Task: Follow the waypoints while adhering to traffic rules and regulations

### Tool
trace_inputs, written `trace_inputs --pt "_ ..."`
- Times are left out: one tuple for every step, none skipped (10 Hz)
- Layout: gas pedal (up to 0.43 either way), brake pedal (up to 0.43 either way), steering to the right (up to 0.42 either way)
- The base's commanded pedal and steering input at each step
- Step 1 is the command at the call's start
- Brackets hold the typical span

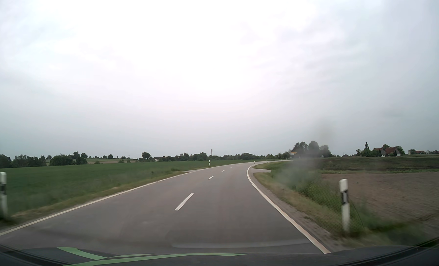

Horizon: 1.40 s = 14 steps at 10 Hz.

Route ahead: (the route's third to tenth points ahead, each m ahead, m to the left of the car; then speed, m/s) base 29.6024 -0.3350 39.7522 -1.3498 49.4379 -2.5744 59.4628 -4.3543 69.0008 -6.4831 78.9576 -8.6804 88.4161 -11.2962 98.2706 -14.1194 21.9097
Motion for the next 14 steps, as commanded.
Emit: trace_inputs --pt "0.138 0.000 0.022" --pt "0.138 0.000 0.022" --pt "0.138 0.000 0.022" --pt "0.130 0.000 0.022" --pt "0.130 0.000 0.022" --pt "0.130 0.000 0.021" --pt "0.130 0.000 0.020" --pt "0.130 0.000 0.019" --pt "0.130 0.000 0.018" --pt "0.130 0.000 0.018" --pt "0.130 0.000 0.019" --pt "0.130 0.000 0.018" --pt "0.130 0.000 0.018" --pt "0.130 0.000 0.018"
